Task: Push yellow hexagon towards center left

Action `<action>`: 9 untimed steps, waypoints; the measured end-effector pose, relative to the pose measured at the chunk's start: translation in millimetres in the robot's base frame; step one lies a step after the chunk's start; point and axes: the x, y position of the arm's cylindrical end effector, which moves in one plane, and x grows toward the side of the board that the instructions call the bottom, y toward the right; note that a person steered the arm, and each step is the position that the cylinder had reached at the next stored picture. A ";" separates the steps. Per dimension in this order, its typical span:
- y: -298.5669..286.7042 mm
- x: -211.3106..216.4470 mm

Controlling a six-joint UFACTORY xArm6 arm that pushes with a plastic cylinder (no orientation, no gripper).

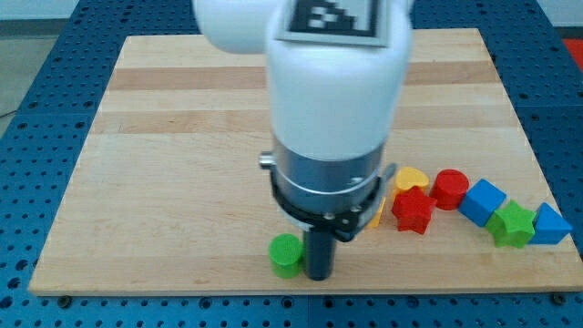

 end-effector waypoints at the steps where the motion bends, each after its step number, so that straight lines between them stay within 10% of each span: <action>1: 0.3 -0.4; 6: 132.8 -41.4; 9: 13.8 -103.0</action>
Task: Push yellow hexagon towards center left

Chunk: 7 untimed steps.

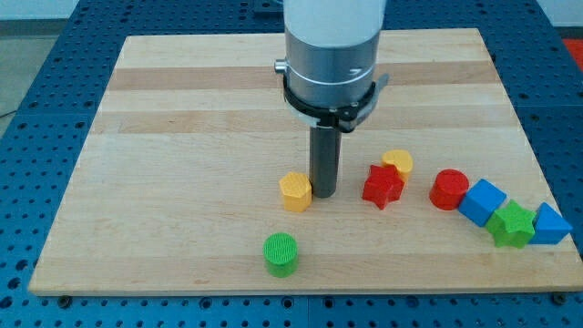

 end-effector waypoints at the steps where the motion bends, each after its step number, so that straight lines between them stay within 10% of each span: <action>1: 37.7 13.2; 3: 18.2 43.5; 5: -59.0 -14.6; 7: 35.0 20.6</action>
